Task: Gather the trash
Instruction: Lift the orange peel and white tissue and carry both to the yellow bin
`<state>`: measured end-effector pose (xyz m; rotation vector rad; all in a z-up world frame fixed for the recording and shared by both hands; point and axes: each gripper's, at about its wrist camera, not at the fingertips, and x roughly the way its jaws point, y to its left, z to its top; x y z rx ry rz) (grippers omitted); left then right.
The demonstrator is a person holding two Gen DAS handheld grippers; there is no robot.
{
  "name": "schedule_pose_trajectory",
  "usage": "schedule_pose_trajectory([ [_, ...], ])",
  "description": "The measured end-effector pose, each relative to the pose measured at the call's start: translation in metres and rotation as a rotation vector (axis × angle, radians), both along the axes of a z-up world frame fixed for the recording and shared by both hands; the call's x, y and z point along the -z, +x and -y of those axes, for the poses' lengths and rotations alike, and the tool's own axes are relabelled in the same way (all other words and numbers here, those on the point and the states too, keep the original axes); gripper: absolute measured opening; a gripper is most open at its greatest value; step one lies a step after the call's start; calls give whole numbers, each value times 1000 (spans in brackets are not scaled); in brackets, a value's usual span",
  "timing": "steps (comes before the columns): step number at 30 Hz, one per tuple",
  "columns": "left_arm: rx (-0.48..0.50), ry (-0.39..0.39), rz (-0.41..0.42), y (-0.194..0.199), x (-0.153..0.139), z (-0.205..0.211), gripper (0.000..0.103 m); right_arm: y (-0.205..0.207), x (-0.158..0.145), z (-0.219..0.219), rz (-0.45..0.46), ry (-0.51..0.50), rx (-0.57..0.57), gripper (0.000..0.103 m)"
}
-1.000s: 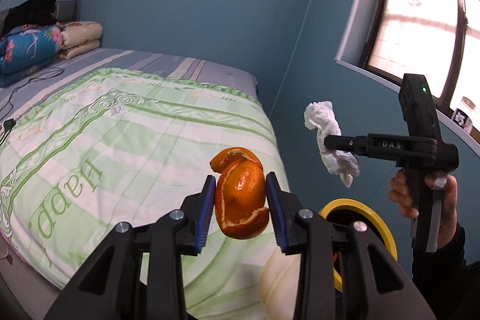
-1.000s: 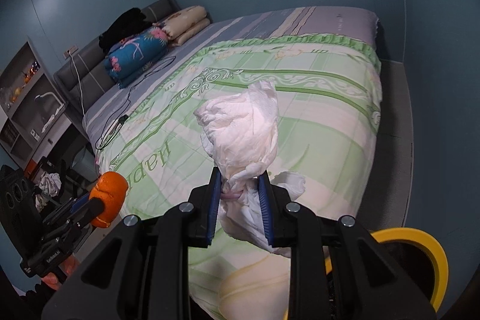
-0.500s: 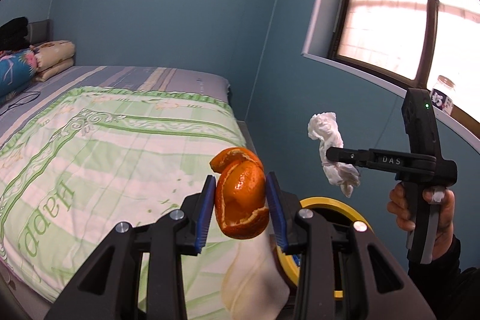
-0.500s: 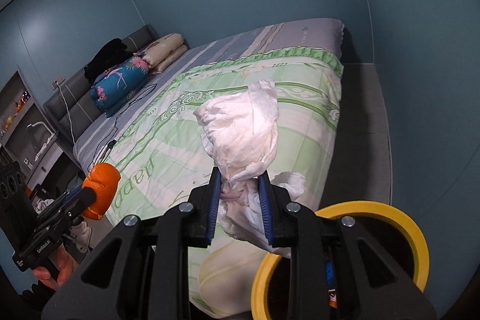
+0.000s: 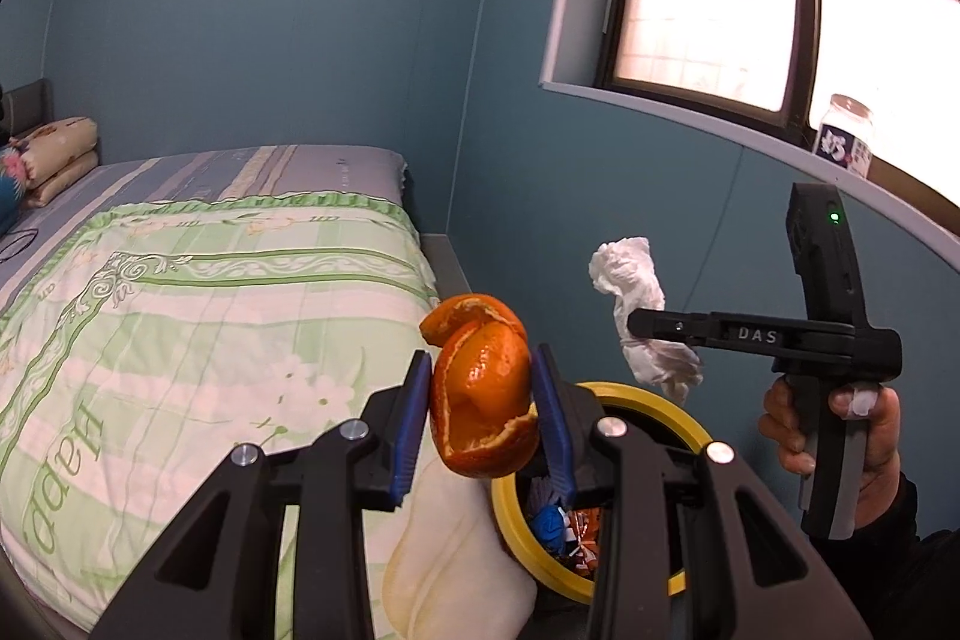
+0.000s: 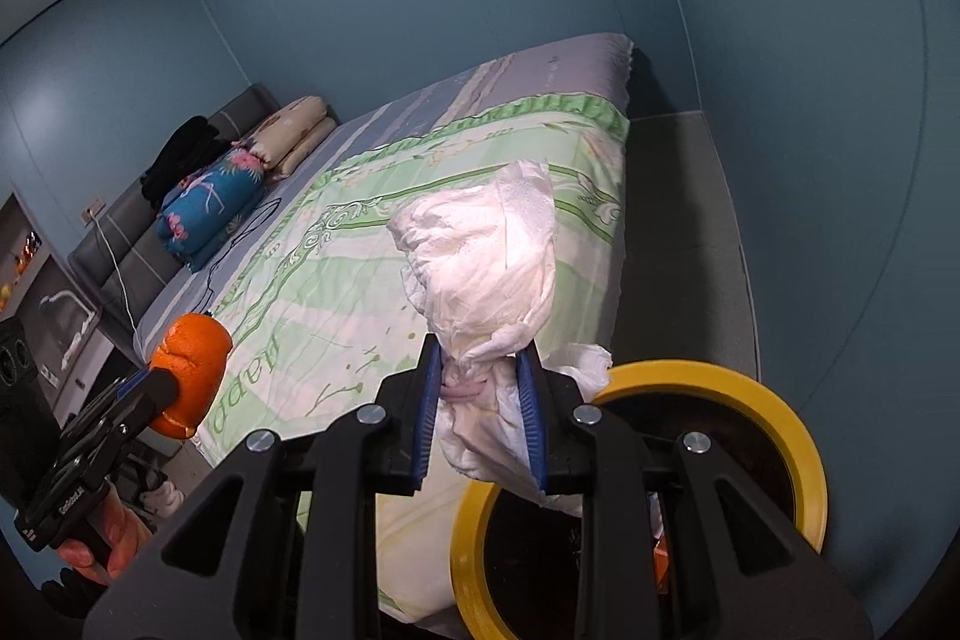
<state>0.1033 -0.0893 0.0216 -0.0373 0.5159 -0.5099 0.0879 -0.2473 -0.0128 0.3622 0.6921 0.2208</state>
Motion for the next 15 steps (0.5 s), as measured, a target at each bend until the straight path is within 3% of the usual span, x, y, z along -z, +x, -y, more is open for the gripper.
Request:
schedule_pose_trajectory([
  [15,95,50,-56,21,27,52,32,0,30,28,-47,34,87,24],
])
